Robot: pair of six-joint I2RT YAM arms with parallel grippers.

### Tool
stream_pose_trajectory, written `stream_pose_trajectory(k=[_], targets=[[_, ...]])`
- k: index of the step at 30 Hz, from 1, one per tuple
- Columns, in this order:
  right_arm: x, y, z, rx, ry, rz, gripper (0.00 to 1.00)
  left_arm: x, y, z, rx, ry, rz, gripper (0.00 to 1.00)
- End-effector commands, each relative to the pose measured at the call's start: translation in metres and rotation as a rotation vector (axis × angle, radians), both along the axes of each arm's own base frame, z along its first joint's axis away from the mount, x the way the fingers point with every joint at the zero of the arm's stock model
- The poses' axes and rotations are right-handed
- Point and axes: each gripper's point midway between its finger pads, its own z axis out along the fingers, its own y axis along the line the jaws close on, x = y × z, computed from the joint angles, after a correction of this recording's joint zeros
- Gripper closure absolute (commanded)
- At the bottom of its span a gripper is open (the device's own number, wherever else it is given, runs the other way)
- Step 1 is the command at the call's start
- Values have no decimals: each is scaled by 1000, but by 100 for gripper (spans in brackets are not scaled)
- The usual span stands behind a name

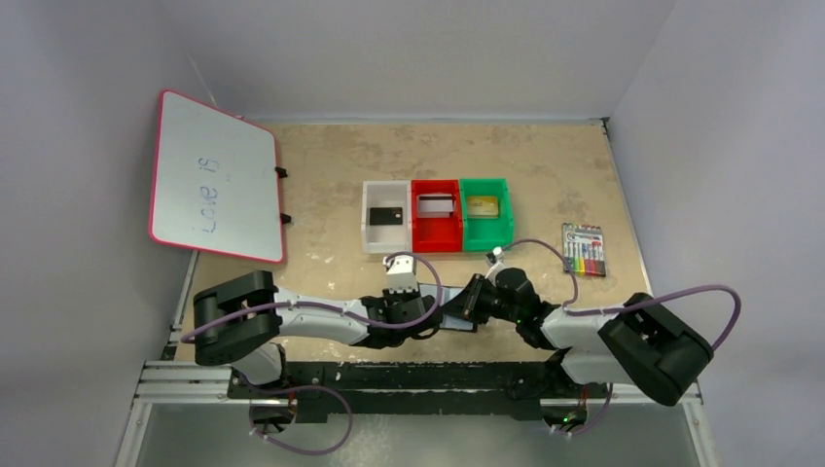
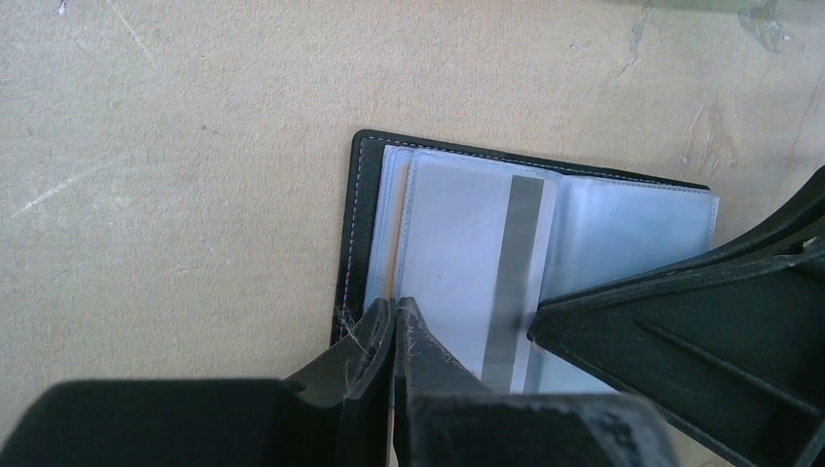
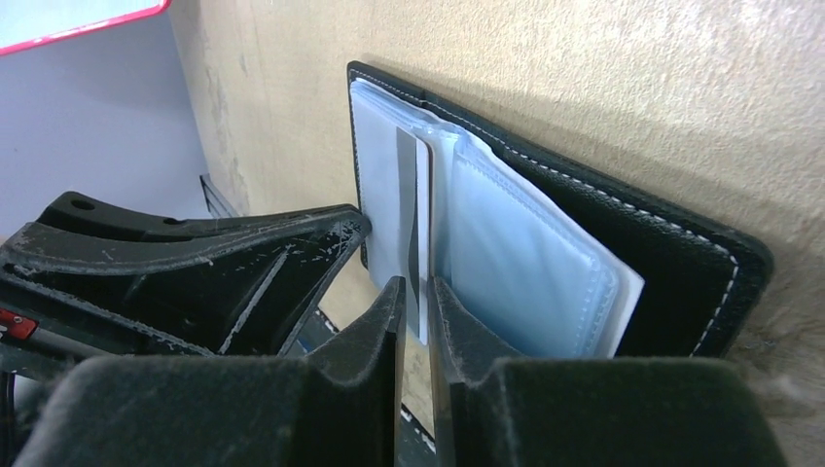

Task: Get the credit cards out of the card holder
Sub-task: Remove the credit card from the card holder.

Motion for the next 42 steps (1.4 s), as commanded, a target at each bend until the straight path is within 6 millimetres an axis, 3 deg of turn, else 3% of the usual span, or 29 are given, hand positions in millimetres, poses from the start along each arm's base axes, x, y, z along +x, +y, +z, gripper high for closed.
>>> stream_pose_trajectory(k=[1,4,6,12,18,25,33,42], targets=[[27,9,31,51,-72,-85,83,-13,-7,-3,-46,58,-28,100],[26,-7,21,-35,-45,-141,82,-12,-4,-2,-42,55,-17,100],[24,-11,26,-33,-60,-143,80,-12,-2,-3,-41,55,-12,100],[21,-6,35,2,-93,-107,79,-12,-4,-2,-48,54,-11,100],[9,-1,19,16,-37,-54,79,-12,-4,-2,-48,56,-12,100],[10,8,13,21,-36,-14,80,-12,-3,-2,-52,57,-11,100],[17,-3,9,-43,-41,-73,79,-13,-2,-2,-47,57,-11,100],[6,-7,12,-28,-36,-52,78,-13,-4,-2,-48,58,-14,100]])
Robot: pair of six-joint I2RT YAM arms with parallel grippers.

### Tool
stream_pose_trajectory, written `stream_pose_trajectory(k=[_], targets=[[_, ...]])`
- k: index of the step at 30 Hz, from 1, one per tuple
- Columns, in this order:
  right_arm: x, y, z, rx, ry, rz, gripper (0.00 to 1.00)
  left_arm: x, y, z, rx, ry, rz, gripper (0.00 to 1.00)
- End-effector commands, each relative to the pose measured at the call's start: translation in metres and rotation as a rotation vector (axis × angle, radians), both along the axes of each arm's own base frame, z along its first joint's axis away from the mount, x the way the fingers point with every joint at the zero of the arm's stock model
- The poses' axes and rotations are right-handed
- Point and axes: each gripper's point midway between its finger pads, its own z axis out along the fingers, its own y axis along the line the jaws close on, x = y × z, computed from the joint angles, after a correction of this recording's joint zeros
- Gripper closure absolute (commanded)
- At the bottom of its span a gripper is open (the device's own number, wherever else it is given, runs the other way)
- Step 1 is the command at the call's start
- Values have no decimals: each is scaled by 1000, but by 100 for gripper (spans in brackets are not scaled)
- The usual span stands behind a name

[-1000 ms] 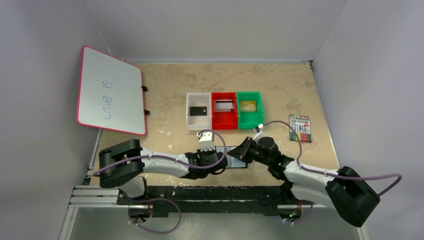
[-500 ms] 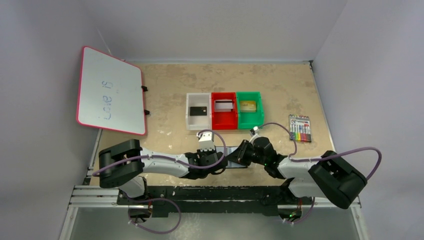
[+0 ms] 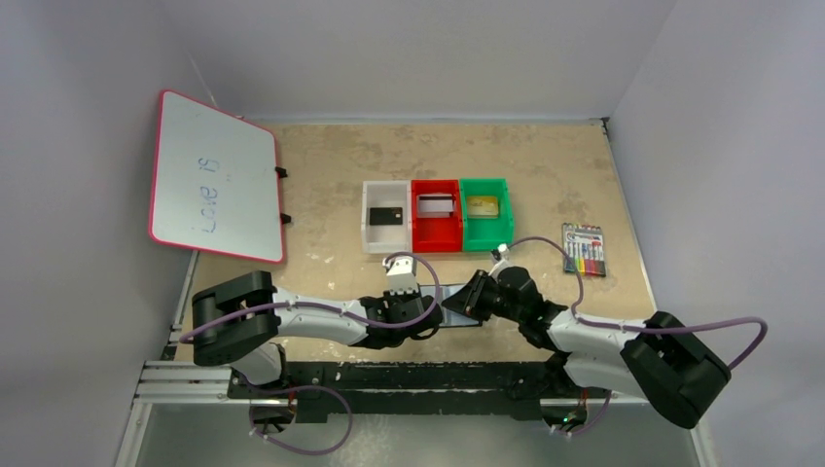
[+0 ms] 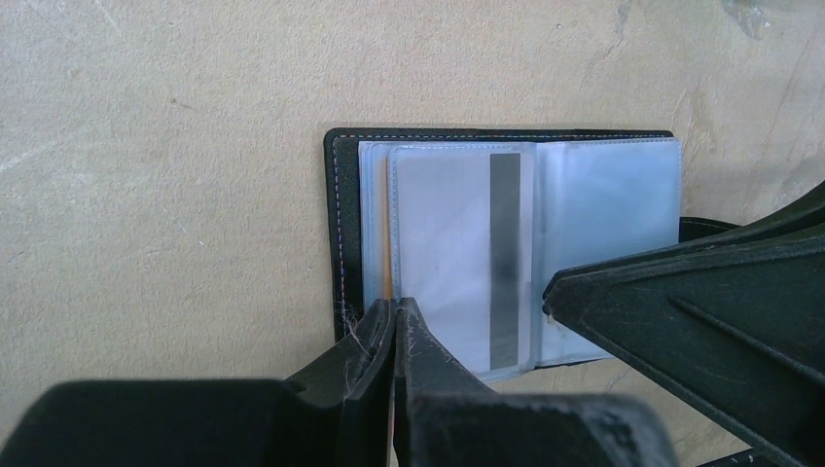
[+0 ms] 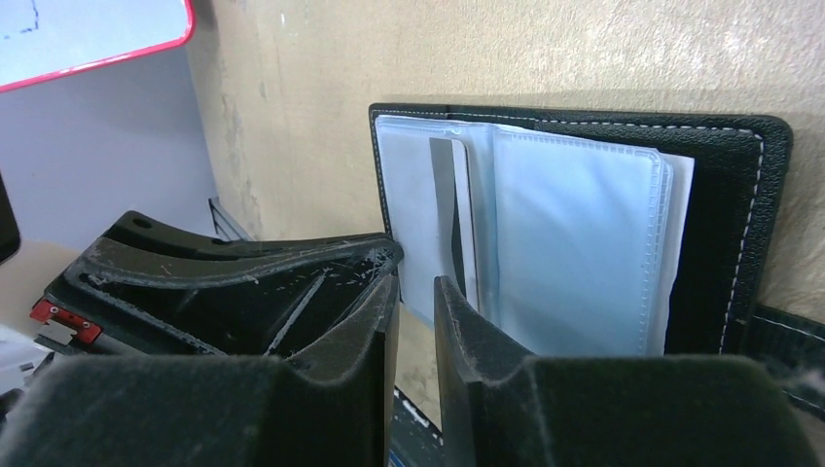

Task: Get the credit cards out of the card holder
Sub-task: Remove the credit card from the card holder.

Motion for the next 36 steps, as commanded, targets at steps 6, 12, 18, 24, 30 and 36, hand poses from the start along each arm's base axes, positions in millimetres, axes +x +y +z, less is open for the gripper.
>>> stream_pose_trajectory(k=[6,12,18,24,30,36], targets=[[-3,-1,-12,-30,21,10,78,-9,-1,-3,-8,32,-23,100],[-1,-2,-18,-46,24,6,78,-10,0,-3,-5,34,-23,100],[1,0,-14,-34,6,9,78,-9,-1,-3,-10,34,-25,100],[-8,-1,-27,-19,103,-15,78,-10,-3,-5,-7,38,-33,100],[3,-7,-27,-35,81,-82,78,-12,1,-7,-8,43,-28,100],[-3,-4,-32,-36,119,-57,79,-12,-3,-9,-15,49,-37,100]])
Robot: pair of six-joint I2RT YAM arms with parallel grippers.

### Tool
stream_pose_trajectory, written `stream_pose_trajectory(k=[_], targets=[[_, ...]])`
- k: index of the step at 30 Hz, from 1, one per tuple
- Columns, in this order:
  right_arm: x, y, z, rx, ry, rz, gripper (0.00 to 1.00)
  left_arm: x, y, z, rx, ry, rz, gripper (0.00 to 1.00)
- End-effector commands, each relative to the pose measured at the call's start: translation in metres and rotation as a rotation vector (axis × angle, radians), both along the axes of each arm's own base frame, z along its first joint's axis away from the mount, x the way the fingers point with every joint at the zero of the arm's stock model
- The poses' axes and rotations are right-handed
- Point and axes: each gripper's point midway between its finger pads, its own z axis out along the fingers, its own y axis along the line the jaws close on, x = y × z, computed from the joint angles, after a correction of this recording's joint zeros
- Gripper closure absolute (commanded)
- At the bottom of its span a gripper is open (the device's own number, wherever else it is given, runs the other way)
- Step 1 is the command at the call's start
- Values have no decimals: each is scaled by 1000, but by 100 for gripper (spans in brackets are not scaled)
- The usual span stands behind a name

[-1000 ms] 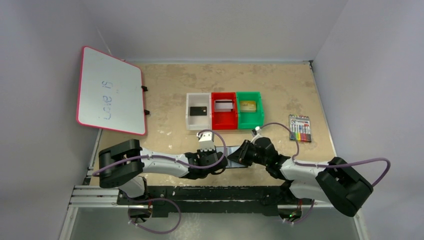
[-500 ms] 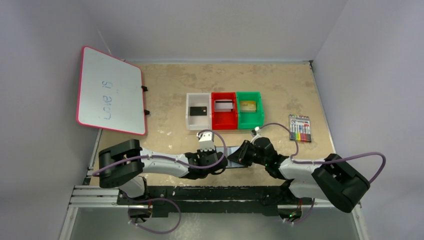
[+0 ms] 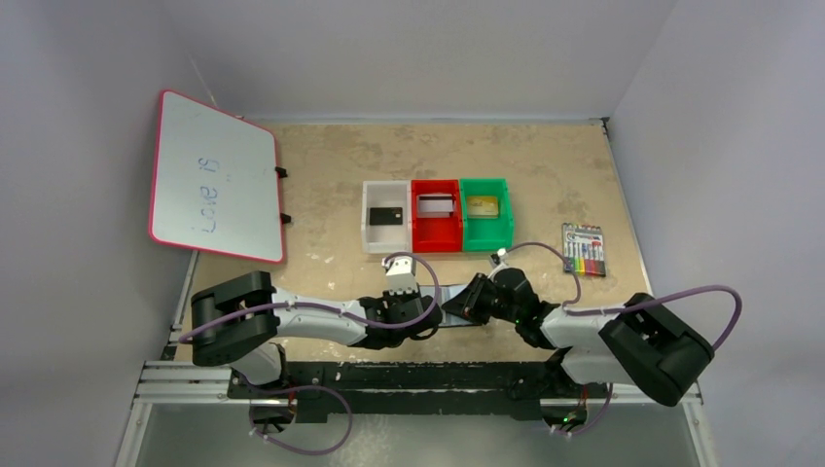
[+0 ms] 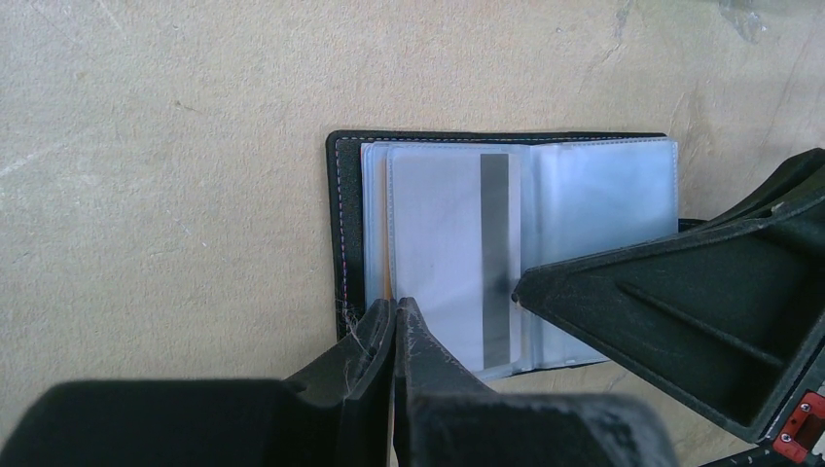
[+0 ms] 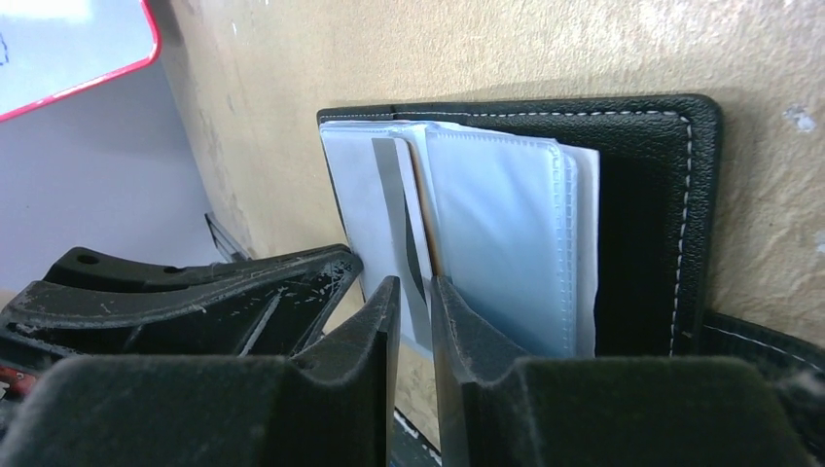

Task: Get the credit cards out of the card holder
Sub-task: Remove the credit card from the card holder.

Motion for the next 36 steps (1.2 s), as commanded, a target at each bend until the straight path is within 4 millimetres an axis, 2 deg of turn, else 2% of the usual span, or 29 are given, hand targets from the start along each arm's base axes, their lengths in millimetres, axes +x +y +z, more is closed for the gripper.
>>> stream_pose_trajectory(k=[1,5,15,18,22,23,28,32,36], targets=[[2,-8,-13,-39,43,-63,79,-13,-4,-10,-8,52,-39,100],[2,-17,-15,-47,48,-108,78,-15,-3,-11,-8,54,-41,100],[-8,9,-2,79,10,36,86,-16,-8,-14,-17,60,-51,100],[-5,16,10,130,-31,60,85,-17,-8,-14,-12,62,-52,100],[-3,12,2,83,-8,33,80,-18,-7,-14,-12,61,-48,100],[-3,12,5,94,-20,37,80,-18,-7,-15,-12,62,-47,100],[-7,31,44,240,-162,154,91,-19,-10,-18,-8,69,-53,100],[-6,31,48,249,-186,155,94,-18,-13,-19,-1,70,-57,100],[-6,29,45,232,-180,150,86,-17,-11,-19,6,65,-52,100]])
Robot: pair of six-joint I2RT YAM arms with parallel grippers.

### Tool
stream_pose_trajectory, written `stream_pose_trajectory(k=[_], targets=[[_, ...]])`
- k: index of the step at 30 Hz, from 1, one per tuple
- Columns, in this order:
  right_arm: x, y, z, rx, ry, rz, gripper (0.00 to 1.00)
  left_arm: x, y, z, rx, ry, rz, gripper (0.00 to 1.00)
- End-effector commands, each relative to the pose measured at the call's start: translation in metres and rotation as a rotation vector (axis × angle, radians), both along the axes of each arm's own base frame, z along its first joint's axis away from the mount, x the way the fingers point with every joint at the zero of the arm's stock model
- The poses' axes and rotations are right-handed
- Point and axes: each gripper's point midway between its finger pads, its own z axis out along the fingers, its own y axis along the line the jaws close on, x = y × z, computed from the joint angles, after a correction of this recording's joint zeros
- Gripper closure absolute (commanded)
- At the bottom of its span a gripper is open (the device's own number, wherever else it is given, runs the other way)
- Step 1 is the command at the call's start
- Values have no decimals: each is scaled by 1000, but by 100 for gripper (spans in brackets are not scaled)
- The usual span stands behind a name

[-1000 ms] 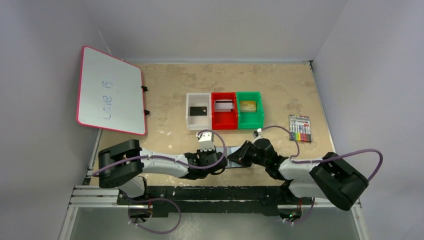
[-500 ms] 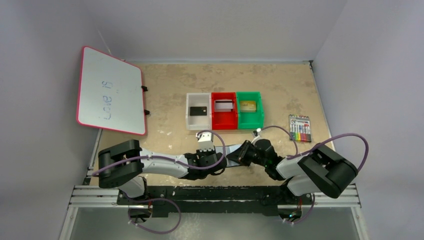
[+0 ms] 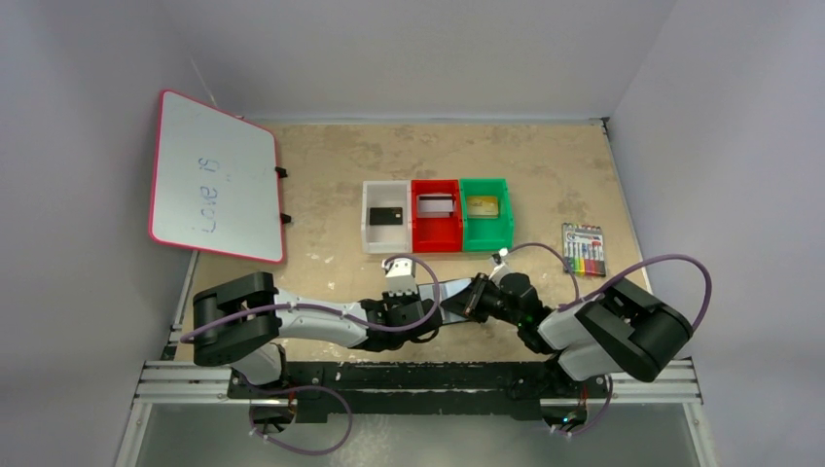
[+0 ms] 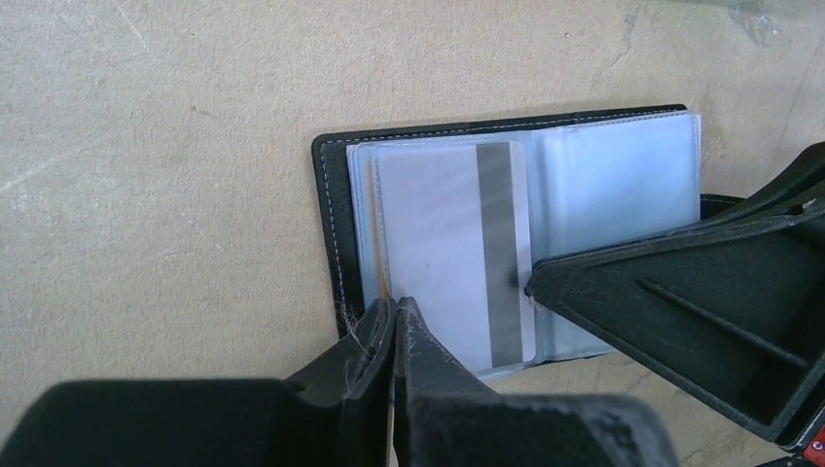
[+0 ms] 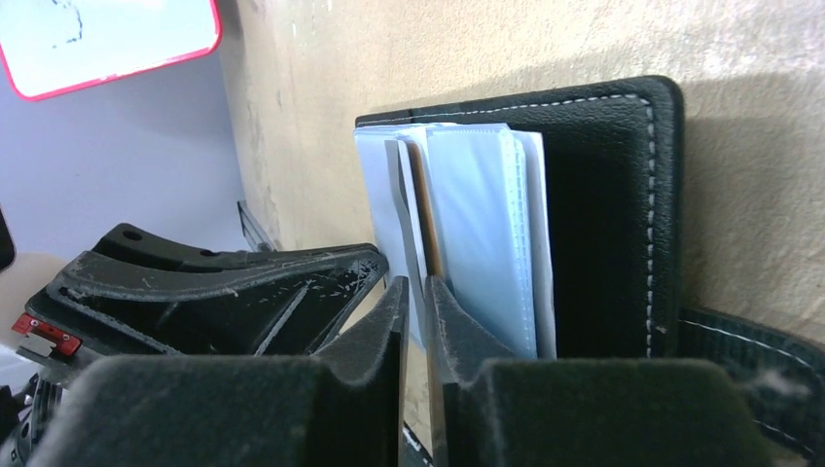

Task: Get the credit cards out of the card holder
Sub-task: Remove the credit card from the card holder.

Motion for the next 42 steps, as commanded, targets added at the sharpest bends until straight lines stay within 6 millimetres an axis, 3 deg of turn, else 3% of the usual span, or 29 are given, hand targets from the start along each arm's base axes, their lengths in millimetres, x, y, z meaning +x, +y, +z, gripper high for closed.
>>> stream_pose_trajectory(k=[1,5,9,11,17,24,30,35,42], targets=[[-9,21,34,108,-81,116,85,-15,-12,-15,-12,80,-48,100],[-8,24,29,94,-71,130,84,-15,-12,-15,-14,79,-47,100],[-10,27,20,84,-43,158,93,-15,-15,-13,-23,76,-49,100],[-8,23,11,53,-26,127,100,-14,-13,-13,-17,73,-46,100],[-2,0,-6,-94,14,30,100,-12,0,-15,22,65,-14,100],[-2,-16,-1,-134,16,-35,100,-10,5,-14,46,54,-4,100],[-5,-16,3,-117,10,-32,100,-10,2,-13,40,53,-10,100],[-11,-5,6,-95,-7,58,85,-11,-5,-6,6,47,-40,100],[-17,5,-2,-62,18,112,81,-12,-9,0,-23,44,-53,100]])
